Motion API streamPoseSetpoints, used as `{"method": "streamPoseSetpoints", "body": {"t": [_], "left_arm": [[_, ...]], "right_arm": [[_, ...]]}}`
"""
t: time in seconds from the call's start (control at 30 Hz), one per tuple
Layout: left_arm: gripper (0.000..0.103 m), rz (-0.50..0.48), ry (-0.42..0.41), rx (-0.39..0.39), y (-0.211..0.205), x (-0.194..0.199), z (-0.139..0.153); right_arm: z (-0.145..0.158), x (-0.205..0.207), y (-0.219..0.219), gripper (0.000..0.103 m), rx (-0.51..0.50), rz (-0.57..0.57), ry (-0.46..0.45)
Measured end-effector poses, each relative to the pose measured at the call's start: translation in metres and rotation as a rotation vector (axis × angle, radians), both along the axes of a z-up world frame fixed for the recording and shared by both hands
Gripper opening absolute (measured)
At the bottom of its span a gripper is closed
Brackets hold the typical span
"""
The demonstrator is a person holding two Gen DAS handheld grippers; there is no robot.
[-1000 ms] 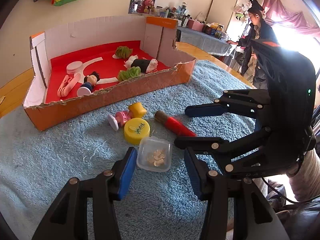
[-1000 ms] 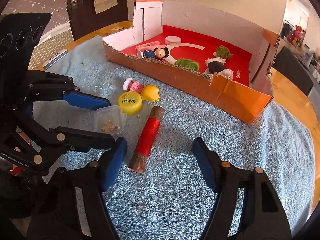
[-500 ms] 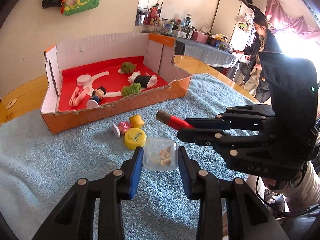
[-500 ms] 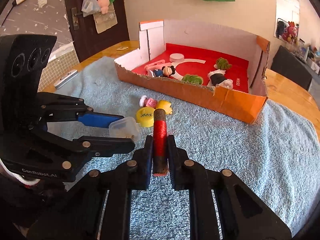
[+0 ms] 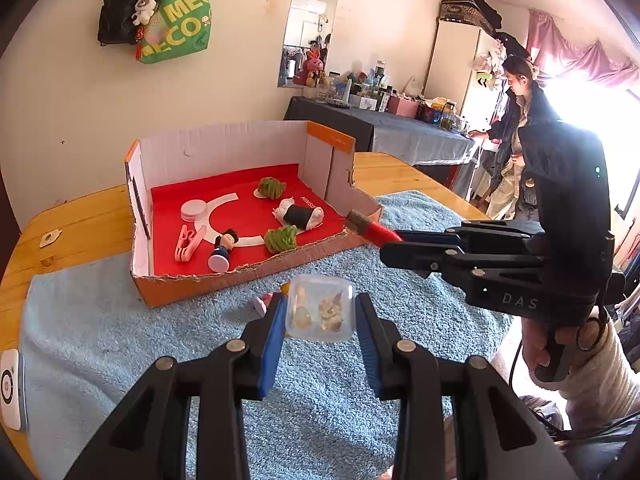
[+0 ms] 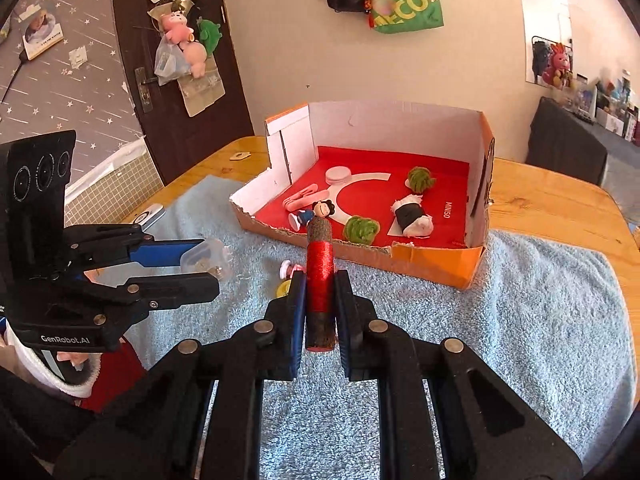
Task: Organize objects
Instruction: 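Lift the clear container and red roll toward the box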
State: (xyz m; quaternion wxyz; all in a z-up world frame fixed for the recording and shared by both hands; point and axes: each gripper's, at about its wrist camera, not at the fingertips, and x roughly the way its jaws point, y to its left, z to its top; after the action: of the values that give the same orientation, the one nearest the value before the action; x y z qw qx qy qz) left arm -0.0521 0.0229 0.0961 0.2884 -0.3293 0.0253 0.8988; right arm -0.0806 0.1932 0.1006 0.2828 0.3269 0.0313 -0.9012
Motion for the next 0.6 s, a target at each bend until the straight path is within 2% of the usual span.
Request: {"method": "streamPoseSetpoints", "body": {"t": [0.6], "left_arm": [[0.036,0.009,0.005,0.002,-0.002,-0.007,0.007]], "right_arm": [[0.005,-0.012,-0.003,0.013,-0.001,0.011,-0.017]]}}
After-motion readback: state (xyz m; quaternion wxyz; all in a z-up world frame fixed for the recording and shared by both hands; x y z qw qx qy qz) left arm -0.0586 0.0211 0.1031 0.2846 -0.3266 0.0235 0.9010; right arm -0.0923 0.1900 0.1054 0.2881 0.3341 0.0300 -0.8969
